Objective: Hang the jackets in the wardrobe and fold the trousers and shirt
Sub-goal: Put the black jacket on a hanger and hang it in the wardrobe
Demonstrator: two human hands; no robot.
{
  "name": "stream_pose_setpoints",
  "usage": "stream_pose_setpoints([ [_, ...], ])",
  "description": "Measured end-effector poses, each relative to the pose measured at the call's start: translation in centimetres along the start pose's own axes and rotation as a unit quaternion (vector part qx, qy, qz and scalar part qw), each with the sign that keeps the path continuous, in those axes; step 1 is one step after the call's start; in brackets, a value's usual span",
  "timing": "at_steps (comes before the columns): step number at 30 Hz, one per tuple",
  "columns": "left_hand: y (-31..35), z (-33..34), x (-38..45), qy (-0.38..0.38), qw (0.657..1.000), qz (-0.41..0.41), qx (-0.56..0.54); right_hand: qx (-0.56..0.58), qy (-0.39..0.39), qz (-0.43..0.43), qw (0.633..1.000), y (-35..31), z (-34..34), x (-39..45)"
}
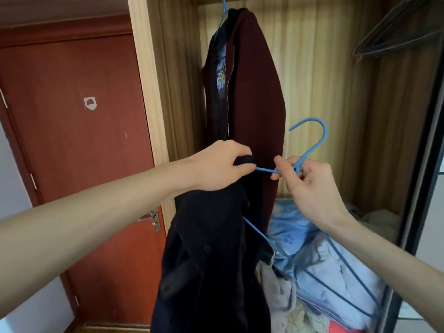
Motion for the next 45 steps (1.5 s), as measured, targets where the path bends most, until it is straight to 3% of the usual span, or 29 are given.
stream_pose_setpoints([
  [2,-0.4,0.9,-0.8,-0.013,1.0,0.016,-0.017,0.024,0.026,0.001,0.999,0.7,0.3,-0.9],
  [4,-1.0,1.1,-1.5,0.033,0.999,0.037,0.004,0.044,0.045,0.006,0.998,1.1,0.4,-1.6],
  [7,-2.2,0.2,-2.5,0.148,0.969,0.068,0.188,0.062,0.064,0.003,0.996,1.1,0.2,-1.5],
  [12,-3.0,0.0,-1.4,0.161,0.934,0.112,0.3,0.076,0.056,0.006,0.996,0.8,0.3,-1.0],
  [15,-3.6,0.8,-0.1,0.105,0.955,0.127,0.247,0.085,0.037,0.031,0.995,1.0,0.2,-0.8],
  [18,-4.6,1.9,0.5,0.085,0.977,0.115,0.155,0.11,-0.045,0.071,0.99,1.5,-0.1,0.6],
  [20,-4.7,2.2,0.6,0.118,0.98,0.117,0.112,0.169,-0.153,0.118,0.966,2.6,-0.2,2.0],
  [23,-5.5,2.4,0.9,0.151,0.982,0.099,0.049,0.305,-0.323,0.239,0.863,6.2,-0.5,2.1],
  [25,-6.1,2.4,1.0,0.166,0.983,0.081,0.025,0.336,-0.38,0.283,0.814,9.6,-1.5,1.0],
  [27,-6.8,1.9,0.8,0.201,0.978,0.054,-0.018,0.343,-0.409,0.301,0.79,13.2,-2.0,-0.5],
  [29,-7.4,1.1,0.6,0.241,0.967,0.023,-0.077,0.287,-0.425,0.273,0.814,15.9,-1.0,-1.8],
  [32,-7.4,1.0,1.2,0.252,0.958,0.003,-0.138,0.14,-0.385,0.153,0.899,16.3,3.4,-2.8],
  [35,-6.3,1.4,2.0,0.245,0.955,0.0,-0.167,0.037,-0.35,0.034,0.935,15.6,9.0,-3.3],
  [39,-5.9,1.2,2.0,0.259,0.953,-0.009,-0.157,-0.114,-0.343,0.008,0.932,19.1,12.3,-3.7],
  [41,-6.3,1.2,1.5,0.259,0.954,-0.025,-0.146,-0.132,-0.345,-0.005,0.929,20.5,12.1,-3.4],
  [45,-7.7,1.2,-0.2,0.252,0.958,-0.075,-0.119,0.046,-0.391,0.033,0.919,21.5,9.4,-1.2],
])
Point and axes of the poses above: each hand's wrist, its own x-axis towards the middle knuckle, its own z-axis out of the palm, y = z × x, the point moved 7 cm from there along x, towards the middle knuckle, and after that the axes turned 1 degree about -x, right-handed, at the moved point
